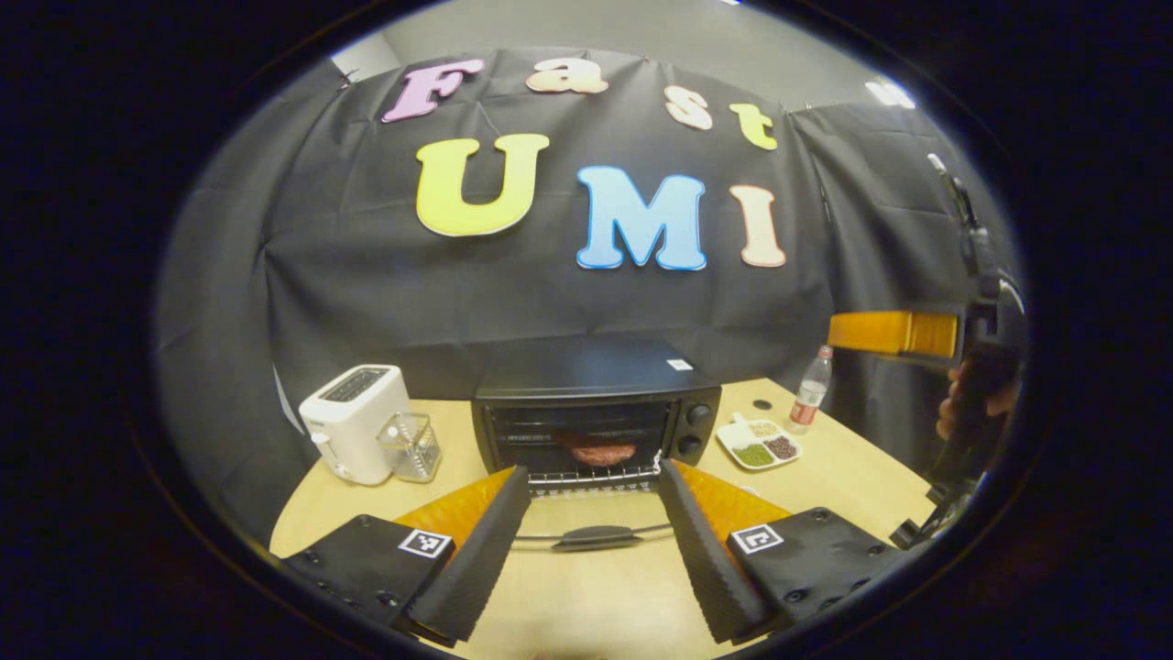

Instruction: Open the electric oven with the left hand, put the food in, and close the electric oven.

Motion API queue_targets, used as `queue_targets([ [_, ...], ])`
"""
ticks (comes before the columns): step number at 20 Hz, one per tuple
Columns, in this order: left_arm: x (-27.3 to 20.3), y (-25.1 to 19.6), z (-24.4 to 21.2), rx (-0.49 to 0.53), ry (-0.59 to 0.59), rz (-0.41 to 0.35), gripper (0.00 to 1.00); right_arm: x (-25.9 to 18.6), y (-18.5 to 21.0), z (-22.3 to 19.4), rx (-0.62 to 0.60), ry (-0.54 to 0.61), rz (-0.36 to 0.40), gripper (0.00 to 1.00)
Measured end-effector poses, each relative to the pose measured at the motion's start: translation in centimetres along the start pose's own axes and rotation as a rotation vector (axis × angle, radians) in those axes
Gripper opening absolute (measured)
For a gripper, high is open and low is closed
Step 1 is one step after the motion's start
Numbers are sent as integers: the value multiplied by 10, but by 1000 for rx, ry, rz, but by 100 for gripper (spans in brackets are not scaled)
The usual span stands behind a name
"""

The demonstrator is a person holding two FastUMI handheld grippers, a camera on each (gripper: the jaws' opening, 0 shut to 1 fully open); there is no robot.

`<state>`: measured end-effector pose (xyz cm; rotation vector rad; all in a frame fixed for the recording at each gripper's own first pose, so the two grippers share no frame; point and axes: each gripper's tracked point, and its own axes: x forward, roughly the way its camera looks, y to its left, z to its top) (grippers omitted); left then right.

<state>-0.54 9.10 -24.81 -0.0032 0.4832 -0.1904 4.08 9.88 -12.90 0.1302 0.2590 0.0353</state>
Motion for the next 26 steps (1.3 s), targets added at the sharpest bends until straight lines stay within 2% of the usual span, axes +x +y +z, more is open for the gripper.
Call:
queue_targets([
  [2, 10, -7, -18, -7, 45, -1, 98, -10, -8, 8, -6, -14, -14, 91],
  [5, 23, -14, -36, -36, 102, 1, 95, -18, -19, 16, -4, -16, -29, 92],
  [7, 34, -17, -61, -35, 176, 1, 99, -22, -28, 15, -28, -6, -43, 92],
  [8, 41, -17, -74, -31, 214, 2, 95, -25, -31, 16, -28, -3, -48, 92],
  [14, 83, -16, -136, -63, 377, 26, 95, -30, -64, 18, -61, 3, -93, 92],
  [19, 102, -12, -160, -80, 456, 48, 98, -27, -80, 22, -46, 2, -109, 92],
  [20, 107, -13, -165, -81, 471, 47, 95, -25, -82, 24, -44, -1, -107, 92],
  [26, 126, -10, -197, -95, 571, 59, 95, -19, -88, 43, -49, -50, -124, 91],
])
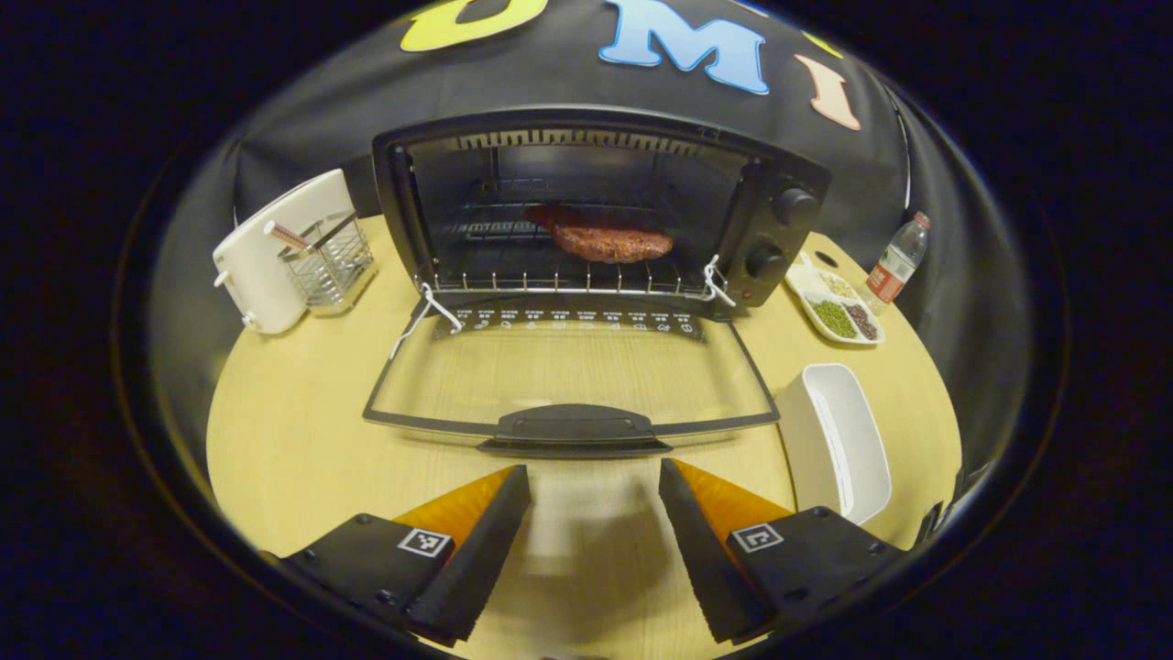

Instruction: Open the electric oven with the left hand, put the food in, and close the electric oven.

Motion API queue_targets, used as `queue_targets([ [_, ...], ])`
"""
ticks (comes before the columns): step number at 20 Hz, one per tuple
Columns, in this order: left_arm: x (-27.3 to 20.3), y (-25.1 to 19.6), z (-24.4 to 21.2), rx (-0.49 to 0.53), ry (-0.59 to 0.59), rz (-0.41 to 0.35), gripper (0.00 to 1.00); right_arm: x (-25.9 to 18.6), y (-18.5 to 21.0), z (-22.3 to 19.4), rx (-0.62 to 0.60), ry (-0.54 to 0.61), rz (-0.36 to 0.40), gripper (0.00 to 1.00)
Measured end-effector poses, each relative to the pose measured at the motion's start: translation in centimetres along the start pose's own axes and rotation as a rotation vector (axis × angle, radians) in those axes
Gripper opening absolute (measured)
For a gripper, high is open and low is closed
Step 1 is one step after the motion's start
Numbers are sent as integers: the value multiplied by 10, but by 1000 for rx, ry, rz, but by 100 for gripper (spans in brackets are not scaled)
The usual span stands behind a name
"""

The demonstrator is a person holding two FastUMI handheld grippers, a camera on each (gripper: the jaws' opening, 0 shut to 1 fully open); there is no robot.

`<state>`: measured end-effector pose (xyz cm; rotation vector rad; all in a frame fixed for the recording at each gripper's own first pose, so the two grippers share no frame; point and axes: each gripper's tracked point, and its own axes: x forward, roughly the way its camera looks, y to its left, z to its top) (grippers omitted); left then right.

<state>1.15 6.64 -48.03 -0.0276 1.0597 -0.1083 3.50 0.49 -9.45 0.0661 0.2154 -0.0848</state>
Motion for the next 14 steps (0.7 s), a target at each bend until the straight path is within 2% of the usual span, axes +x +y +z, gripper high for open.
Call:
queue_targets([
  [6, 16, 10, -4, 4, 57, 26, 99, 10, -2, 0, -15, 6, -6, 92],
  [10, 22, 11, -2, 61, 82, 32, 93, 13, 5, -5, -23, 21, 9, 91],
  [14, 22, 11, -2, 46, 122, 19, 92, 13, 12, -8, -17, 31, 29, 92],
])
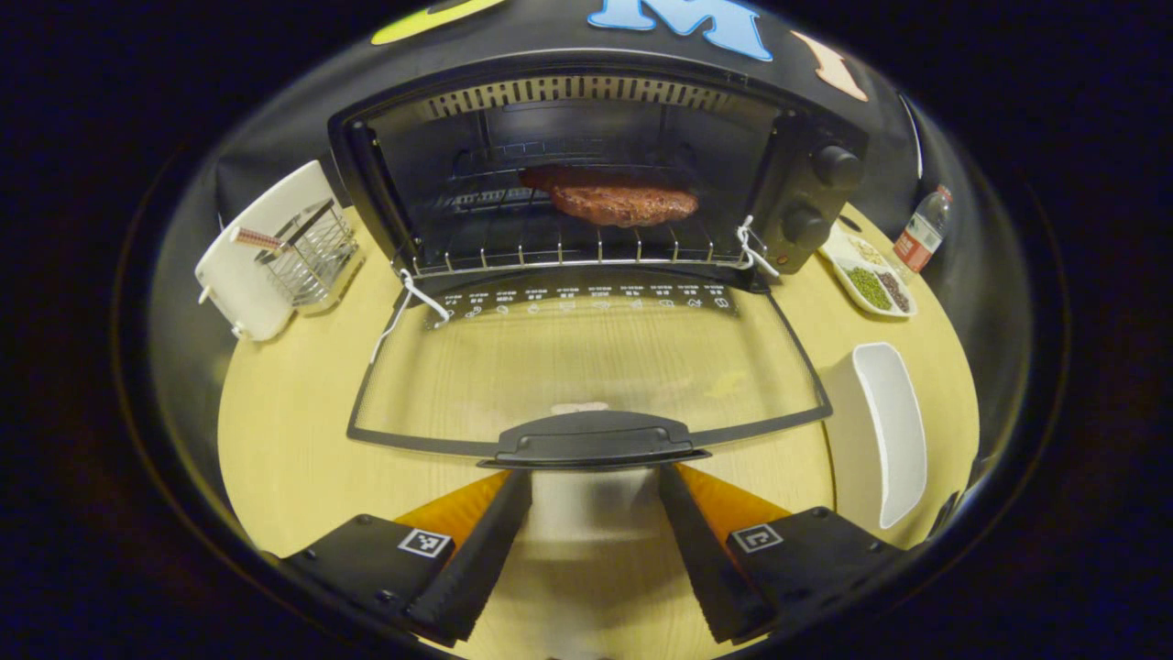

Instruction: Open the electric oven with the left hand, put the food in, and close the electric oven.

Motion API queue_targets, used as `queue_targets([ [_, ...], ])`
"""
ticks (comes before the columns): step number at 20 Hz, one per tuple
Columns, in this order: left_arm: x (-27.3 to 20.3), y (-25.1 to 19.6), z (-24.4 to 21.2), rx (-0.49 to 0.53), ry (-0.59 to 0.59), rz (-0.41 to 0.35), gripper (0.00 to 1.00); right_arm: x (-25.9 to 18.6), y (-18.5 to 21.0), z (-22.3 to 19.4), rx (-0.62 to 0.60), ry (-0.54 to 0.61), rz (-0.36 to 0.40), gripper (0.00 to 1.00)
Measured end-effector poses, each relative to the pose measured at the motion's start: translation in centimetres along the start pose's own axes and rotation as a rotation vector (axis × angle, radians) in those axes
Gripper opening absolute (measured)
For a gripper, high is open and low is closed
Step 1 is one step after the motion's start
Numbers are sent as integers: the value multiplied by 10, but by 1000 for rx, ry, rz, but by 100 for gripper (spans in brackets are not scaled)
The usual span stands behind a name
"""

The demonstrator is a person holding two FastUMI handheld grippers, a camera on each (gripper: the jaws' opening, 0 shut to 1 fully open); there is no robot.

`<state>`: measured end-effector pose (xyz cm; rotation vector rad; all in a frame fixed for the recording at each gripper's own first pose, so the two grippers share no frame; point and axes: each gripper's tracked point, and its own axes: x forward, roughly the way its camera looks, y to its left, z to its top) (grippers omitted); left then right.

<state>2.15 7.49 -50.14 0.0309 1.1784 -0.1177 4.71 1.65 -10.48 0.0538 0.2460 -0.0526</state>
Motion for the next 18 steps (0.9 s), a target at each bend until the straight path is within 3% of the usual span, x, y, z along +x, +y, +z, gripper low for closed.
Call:
queue_targets([
  [1, 0, 0, 0, -6, 5, -5, 95, -1, 2, 0, 1, 0, 6, 92],
  [3, -2, 0, 0, -4, 7, -5, 92, -3, 3, 2, -9, -5, 9, 92],
  [5, -5, 0, 2, -4, 2, -5, 98, -5, 3, 4, -18, -12, 8, 92],
  [7, -13, 0, 4, -11, -13, -8, 92, -8, 1, 4, -20, -16, 5, 92],
  [10, -31, -1, 11, -2, -62, -11, 98, -12, 3, 3, -3, -20, 8, 92],
  [18, -58, -2, 30, -30, -135, -32, 95, -16, 9, 7, 23, -48, 30, 92],
])
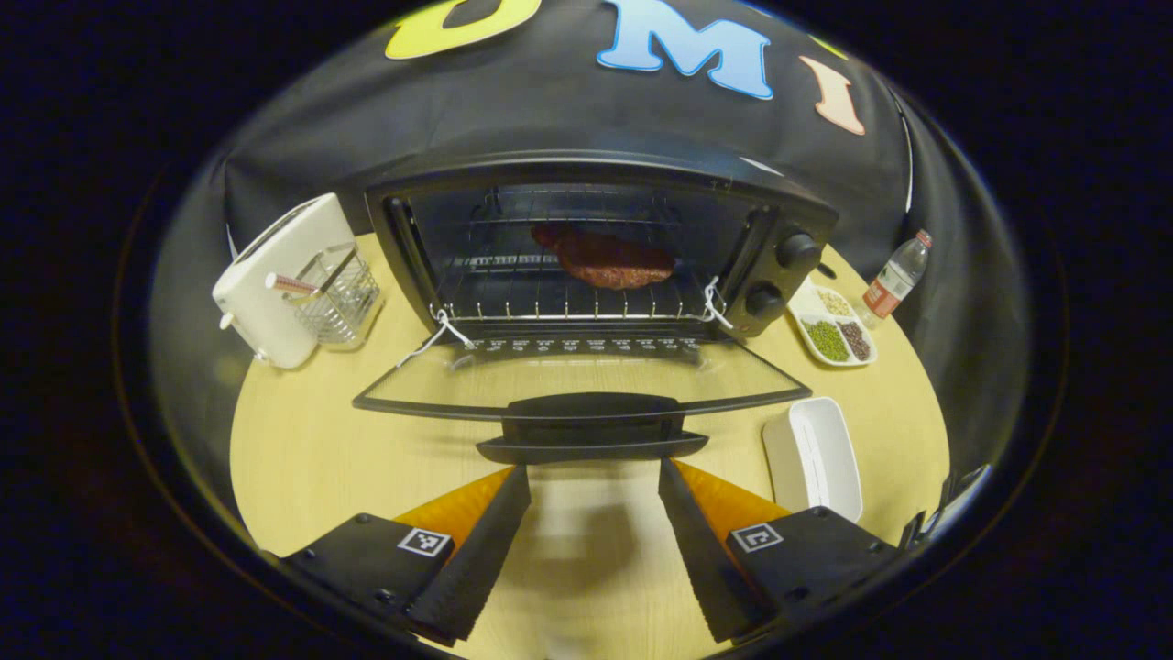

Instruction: Open the electric oven with the left hand, put the food in, and close the electric oven.

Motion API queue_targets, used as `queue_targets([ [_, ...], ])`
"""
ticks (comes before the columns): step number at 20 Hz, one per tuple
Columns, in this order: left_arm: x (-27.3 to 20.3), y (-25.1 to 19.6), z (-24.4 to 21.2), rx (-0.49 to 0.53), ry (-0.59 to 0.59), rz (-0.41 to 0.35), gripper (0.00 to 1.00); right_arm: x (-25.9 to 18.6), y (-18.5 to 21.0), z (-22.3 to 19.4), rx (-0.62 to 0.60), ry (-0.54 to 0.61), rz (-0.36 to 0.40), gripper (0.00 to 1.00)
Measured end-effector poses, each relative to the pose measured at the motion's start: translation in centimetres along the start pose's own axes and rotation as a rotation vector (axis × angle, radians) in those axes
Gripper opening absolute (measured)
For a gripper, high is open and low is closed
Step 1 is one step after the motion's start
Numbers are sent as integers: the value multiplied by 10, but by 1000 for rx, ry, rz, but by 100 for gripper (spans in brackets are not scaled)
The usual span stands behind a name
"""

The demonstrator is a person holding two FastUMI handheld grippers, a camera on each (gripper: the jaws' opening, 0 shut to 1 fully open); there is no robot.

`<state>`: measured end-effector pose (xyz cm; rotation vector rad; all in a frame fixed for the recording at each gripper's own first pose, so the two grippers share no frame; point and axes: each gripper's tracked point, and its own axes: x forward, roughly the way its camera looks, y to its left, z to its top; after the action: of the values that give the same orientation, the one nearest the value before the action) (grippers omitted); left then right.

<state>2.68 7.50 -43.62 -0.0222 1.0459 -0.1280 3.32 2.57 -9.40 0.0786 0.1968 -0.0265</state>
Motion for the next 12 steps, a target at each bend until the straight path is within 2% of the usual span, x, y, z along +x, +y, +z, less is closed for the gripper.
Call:
queue_targets([
  [4, -8, -4, 11, -8, -26, -6, 95, -2, -7, -4, 12, 8, -9, 92],
  [6, -12, -6, 21, 21, -60, -2, 95, -2, -12, -12, 8, 28, -17, 91],
  [8, -13, -12, 27, 29, -72, -12, 98, -3, -15, -20, 16, 52, -20, 91],
  [12, -18, -17, 46, 16, -110, -18, 95, -5, -20, -24, 18, 66, -33, 92],
])
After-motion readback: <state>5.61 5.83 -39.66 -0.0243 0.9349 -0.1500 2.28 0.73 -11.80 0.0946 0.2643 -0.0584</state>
